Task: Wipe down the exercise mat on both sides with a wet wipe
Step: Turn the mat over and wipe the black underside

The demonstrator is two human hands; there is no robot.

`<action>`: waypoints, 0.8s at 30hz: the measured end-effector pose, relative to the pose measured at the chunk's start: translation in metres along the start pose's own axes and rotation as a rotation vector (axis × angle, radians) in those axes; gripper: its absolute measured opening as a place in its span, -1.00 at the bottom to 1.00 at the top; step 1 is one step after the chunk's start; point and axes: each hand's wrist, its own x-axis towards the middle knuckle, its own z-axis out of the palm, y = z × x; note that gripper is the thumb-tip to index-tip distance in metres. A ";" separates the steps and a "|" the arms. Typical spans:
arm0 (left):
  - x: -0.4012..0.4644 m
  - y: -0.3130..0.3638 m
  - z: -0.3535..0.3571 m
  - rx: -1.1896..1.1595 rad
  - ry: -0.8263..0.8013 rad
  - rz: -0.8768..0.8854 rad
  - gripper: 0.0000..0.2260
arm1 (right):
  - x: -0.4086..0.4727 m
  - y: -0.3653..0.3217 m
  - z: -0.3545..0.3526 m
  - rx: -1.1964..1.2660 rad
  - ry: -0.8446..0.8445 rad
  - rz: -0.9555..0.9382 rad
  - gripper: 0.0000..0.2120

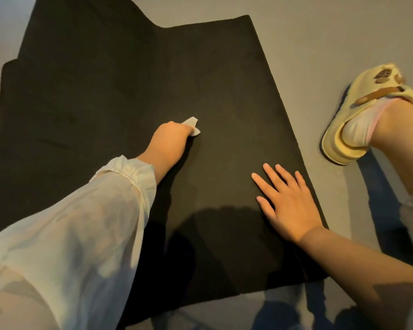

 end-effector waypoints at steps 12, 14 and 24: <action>-0.177 0.034 0.056 -0.487 -0.220 0.440 -0.71 | -0.004 -0.001 -0.001 0.065 0.063 -0.024 -0.50; -0.203 0.041 0.058 -0.249 -0.403 0.496 -0.61 | -0.004 -0.002 -0.001 0.073 0.059 -0.022 -0.49; -0.129 0.044 0.018 -0.667 -0.096 0.188 -0.84 | -0.006 -0.002 -0.002 0.064 0.026 -0.016 -0.46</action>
